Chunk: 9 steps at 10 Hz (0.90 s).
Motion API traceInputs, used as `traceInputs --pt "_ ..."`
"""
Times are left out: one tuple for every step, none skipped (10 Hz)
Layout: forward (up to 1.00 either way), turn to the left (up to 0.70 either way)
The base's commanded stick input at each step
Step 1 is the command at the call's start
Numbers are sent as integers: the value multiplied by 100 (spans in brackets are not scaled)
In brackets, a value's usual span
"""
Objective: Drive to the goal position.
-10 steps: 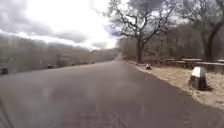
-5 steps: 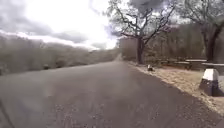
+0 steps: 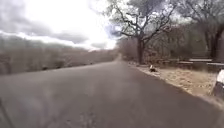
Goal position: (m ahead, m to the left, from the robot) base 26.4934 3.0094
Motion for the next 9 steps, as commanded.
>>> traceInputs --pt "70 0" --pt "70 0" --pt "70 0" --pt "70 0" --pt "70 0" --pt "70 0" --pt "70 0" --pt "70 0" --pt "70 0"
